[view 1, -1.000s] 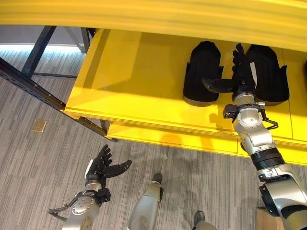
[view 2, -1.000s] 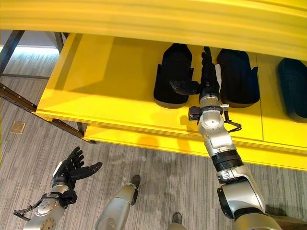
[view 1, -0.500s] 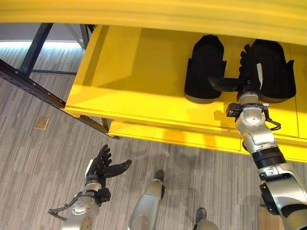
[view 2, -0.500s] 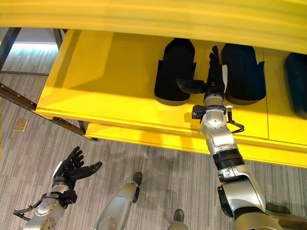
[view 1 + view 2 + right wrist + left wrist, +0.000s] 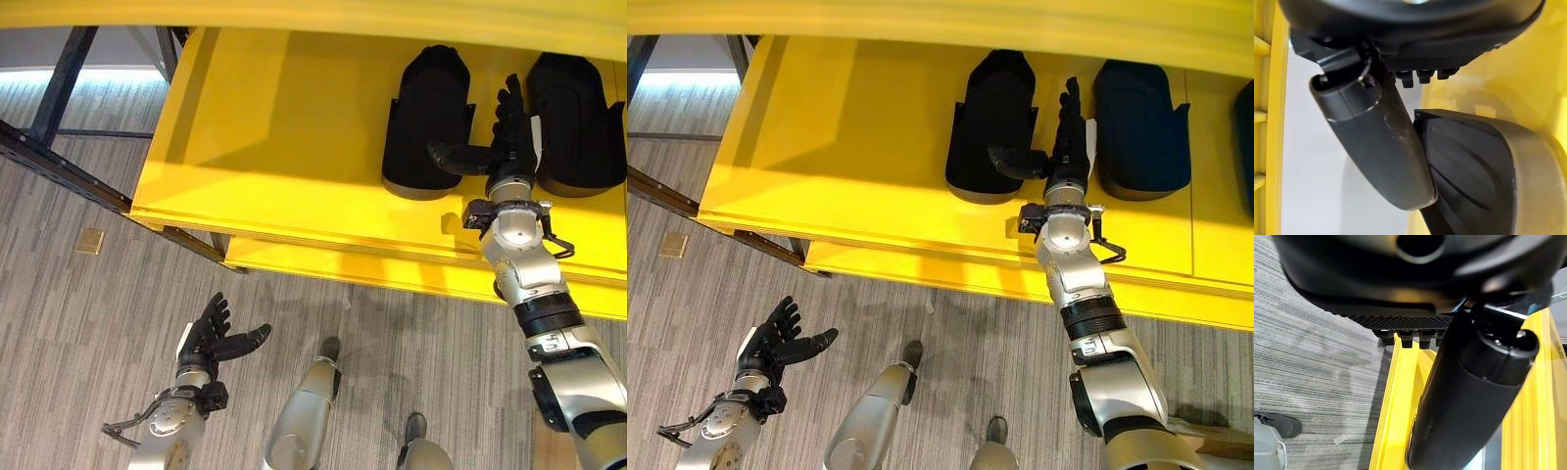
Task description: Move parts from the plastic box to the shelf.
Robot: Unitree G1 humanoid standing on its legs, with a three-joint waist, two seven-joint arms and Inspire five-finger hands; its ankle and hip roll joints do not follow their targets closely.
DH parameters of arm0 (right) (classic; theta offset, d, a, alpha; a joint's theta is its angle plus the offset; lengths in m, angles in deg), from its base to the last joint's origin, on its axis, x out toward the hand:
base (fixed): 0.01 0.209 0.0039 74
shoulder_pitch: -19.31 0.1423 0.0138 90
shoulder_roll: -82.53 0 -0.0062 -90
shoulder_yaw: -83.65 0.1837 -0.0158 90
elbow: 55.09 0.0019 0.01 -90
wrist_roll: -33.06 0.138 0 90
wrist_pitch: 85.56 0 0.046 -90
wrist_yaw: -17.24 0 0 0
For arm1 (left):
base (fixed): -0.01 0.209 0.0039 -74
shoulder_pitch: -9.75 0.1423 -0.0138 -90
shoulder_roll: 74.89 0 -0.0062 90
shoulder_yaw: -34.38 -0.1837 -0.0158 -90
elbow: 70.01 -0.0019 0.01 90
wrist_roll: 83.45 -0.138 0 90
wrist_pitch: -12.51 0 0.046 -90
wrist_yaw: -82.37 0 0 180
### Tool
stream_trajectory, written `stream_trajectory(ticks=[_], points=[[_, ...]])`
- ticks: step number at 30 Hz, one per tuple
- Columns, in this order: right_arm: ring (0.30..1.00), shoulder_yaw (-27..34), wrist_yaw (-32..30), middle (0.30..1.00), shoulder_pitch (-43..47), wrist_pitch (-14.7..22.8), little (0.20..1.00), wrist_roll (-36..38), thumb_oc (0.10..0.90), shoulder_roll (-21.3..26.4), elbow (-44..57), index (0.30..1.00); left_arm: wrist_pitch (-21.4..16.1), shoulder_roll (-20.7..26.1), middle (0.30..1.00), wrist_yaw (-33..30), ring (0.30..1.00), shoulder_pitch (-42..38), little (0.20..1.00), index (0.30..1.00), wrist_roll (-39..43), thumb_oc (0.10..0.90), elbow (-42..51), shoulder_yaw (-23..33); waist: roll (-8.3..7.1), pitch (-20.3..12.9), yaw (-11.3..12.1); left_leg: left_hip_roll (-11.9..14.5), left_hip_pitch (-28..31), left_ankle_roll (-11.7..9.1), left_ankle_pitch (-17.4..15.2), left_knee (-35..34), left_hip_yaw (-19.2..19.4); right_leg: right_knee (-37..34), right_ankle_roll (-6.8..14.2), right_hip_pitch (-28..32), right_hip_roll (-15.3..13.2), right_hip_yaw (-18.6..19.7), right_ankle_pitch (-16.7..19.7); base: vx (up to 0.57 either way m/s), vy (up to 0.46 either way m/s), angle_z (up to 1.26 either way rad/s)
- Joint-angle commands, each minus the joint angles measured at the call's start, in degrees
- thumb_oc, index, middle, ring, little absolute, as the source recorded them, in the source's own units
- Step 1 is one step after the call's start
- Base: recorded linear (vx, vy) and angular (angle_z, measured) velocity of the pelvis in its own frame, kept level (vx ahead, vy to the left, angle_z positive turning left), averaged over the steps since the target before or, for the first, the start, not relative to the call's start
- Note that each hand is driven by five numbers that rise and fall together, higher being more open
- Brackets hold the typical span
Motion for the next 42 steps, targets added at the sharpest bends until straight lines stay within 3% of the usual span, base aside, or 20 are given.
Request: stream_trajectory(ticks=[1, 14, 23, 42], points=[[1.000, 2.4, -1.1, 1.000, 9.5, 7.6, 1.000, 0.0, 0.900, 1.1, 2.1, 1.000, -5.8, 5.9, 1.000, -1.0, 1.000, 1.1, 1.000, 1.000, 0.3, 0.900, 6.0, 1.0, -0.33, -3.6, 0.4, 4.8, -5.8, -2.9, 1.3, 2.7, -4.2, 3.4, -5.0, -1.4, 1.2, 0.7, -3.3, 0.00, 0.000, 0.00], [1.000, 2.6, -1.8, 1.000, 11.7, 7.3, 1.000, -0.7, 0.900, 3.7, 0.2, 1.000, -6.3, 6.7, 1.000, -1.3, 1.000, 1.1, 1.000, 1.000, 0.3, 0.900, 6.4, 1.5, 1.17, -2.0, 0.6, 4.6, -6.4, -2.9, 1.9, 2.0, -4.3, 5.5, -5.4, -3.6, 1.3, 1.0, -4.2, 0.00, -0.003, 0.01], [1.000, 1.6, -2.1, 1.000, 14.4, 7.2, 1.000, -0.7, 0.900, 6.2, -2.3, 1.000, -7.2, 7.0, 1.000, -1.9, 1.000, 0.6, 1.000, 1.000, 1.1, 0.900, 7.1, 1.3, 3.28, -0.4, 1.0, 4.5, -6.7, -3.1, 4.0, -0.8, -4.7, 8.5, -6.2, -6.6, 1.7, 1.1, -5.7, 0.00, -0.016, 0.03], [1.000, 0.1, -3.0, 1.000, 18.1, 7.9, 1.000, -0.2, 0.900, 6.8, -3.6, 1.000, -8.4, 6.8, 1.000, -2.9, 1.000, 0.3, 1.000, 1.000, 2.1, 0.900, 7.8, 2.5, 3.82, 0.1, 1.5, 4.6, -6.6, -3.8, 6.3, -4.2, -5.9, 9.5, -6.7, -7.7, 2.2, -0.1, -6.7, 0.00, -0.010, 0.04]])
